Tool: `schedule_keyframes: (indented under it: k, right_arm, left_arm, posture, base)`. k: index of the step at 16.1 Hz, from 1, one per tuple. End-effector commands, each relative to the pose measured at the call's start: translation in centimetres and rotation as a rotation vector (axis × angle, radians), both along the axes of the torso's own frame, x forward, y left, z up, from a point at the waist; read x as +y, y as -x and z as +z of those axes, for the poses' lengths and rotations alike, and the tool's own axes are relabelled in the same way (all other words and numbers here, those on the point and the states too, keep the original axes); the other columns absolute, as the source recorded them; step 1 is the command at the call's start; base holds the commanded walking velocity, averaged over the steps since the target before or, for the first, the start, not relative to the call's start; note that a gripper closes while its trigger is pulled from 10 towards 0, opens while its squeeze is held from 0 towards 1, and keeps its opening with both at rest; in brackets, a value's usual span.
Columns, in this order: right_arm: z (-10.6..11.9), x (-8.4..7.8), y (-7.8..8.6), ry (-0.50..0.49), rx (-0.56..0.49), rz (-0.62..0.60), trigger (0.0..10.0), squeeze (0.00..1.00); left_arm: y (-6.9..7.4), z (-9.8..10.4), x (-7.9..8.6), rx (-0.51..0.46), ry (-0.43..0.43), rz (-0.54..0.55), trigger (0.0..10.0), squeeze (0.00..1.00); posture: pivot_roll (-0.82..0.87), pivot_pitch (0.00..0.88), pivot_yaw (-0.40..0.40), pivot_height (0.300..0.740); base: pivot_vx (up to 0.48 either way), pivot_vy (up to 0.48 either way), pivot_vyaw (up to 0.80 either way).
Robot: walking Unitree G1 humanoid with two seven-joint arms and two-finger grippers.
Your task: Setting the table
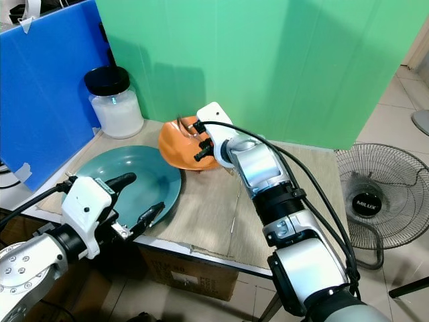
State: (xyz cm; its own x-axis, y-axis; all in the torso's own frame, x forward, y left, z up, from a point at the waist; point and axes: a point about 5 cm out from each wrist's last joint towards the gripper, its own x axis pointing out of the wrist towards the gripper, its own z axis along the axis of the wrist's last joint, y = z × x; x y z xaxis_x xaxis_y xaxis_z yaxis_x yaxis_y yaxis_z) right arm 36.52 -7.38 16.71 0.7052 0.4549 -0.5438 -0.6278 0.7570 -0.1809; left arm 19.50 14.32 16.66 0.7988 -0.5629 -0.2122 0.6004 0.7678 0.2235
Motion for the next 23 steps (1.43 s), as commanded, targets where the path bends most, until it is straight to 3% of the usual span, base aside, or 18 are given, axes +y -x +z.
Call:
schedule_keyframes:
  k: [1,3,4,5,6,9,11,12,13,14,15,19,21,22,23]
  right_arm:
    - [0.6,0.4,-0.2,0.009,-0.018,0.008,10.0,0.53]
    - [0.6,0.4,-0.2,0.01,-0.019,0.011,10.0,0.62]
    - [0.8,0.5,-0.3,0.011,-0.022,0.014,10.0,0.71]
    - [1.0,0.5,-0.5,0.009,-0.028,0.015,10.0,0.93]
    - [1.2,0.5,-0.6,0.009,-0.032,0.015,10.0,1.0]
    - [1.9,0.8,-1.0,0.028,-0.023,0.023,10.0,1.0]
    - [1.9,1.4,-1.2,0.095,0.014,0.047,10.0,1.0]
    - [1.5,1.8,-0.8,0.157,0.07,0.082,10.0,0.83]
    - [1.2,2.1,-0.6,0.188,0.104,0.108,10.0,0.31]
    - [1.1,2.1,-0.5,0.192,0.11,0.115,10.0,0.31]
    - [0.7,2.4,-0.3,0.199,0.141,0.134,10.0,0.0]
    - [-0.1,2.9,0.1,0.232,0.211,0.143,10.0,0.0]
    - [-0.3,2.8,0.1,0.236,0.228,0.136,8.0,0.0]
    - [-0.4,2.7,0.0,0.245,0.236,0.129,6.2,0.0]
    - [-0.6,2.7,0.0,0.255,0.243,0.128,5.0,0.0]
  left_arm:
    - [0.1,-0.1,-0.1,0.0,-0.008,-0.002,10.0,0.0]
    - [0.1,-0.1,-0.1,0.0,-0.008,-0.002,10.0,0.0]
    - [0.0,-0.1,-0.1,0.0,-0.009,-0.002,10.0,0.0]
    - [0.1,-0.1,-0.1,0.0,-0.009,-0.002,10.0,0.0]
    - [0.1,-0.1,0.0,0.001,-0.01,-0.002,10.0,0.0]
    - [0.0,-0.2,0.0,0.003,-0.013,-0.006,10.0,0.0]
    - [0.0,-0.2,-0.1,0.003,-0.017,-0.011,10.0,0.0]
    - [0.0,-0.2,-0.1,0.007,-0.019,-0.015,10.0,0.0]
    - [0.1,-0.3,-0.1,0.009,-0.02,-0.017,10.0,0.0]
    - [0.2,-0.3,-0.1,0.01,-0.02,-0.017,10.0,0.0]
    - [0.2,-0.3,-0.1,0.01,-0.02,-0.017,10.0,0.0]
    - [0.4,-0.4,-0.2,0.016,-0.02,-0.016,10.0,0.0]
    - [0.4,-0.4,-0.2,0.016,-0.021,-0.018,10.0,0.0]
    - [0.4,-0.4,-0.2,0.016,-0.021,-0.02,10.0,0.0]
    - [0.3,-0.4,-0.1,0.015,-0.022,-0.022,10.0,0.0]
  posture:
    - [0.01,0.0,0.025,0.74]
    - [0.01,0.0,0.024,0.74]
    - [0.01,0.0,0.023,0.74]
    - [0.01,0.0,0.024,0.74]
    - [0.01,0.0,0.026,0.74]
    - [0.0,0.0,0.029,0.74]
    - [0.0,0.0,0.028,0.74]
    - [0.0,0.0,0.024,0.74]
    - [0.0,0.0,0.021,0.74]
    - [0.0,0.0,0.021,0.74]
    - [0.01,0.0,0.017,0.74]
    - [0.01,0.0,0.012,0.74]
    - [0.01,0.0,0.013,0.74]
    - [0.01,0.0,0.014,0.74]
    - [0.01,0.0,0.017,0.74]
  base:
    - [0.0,0.0,0.0]
    - [0.0,0.0,0.0]
    - [0.0,0.0,0.0]
    - [0.0,0.0,0.0]
    - [0.0,0.0,0.0]
    - [0.0,0.0,0.0]
    - [0.0,0.0,0.0]
    - [0.0,0.0,0.0]
    - [0.0,0.0,0.0]
    - [0.0,0.0,0.0]
    - [0.0,0.0,0.0]
    - [0.0,0.0,0.0]
    - [0.0,0.0,0.0]
    - [0.0,0.0,0.0]
    - [0.0,0.0,0.0]
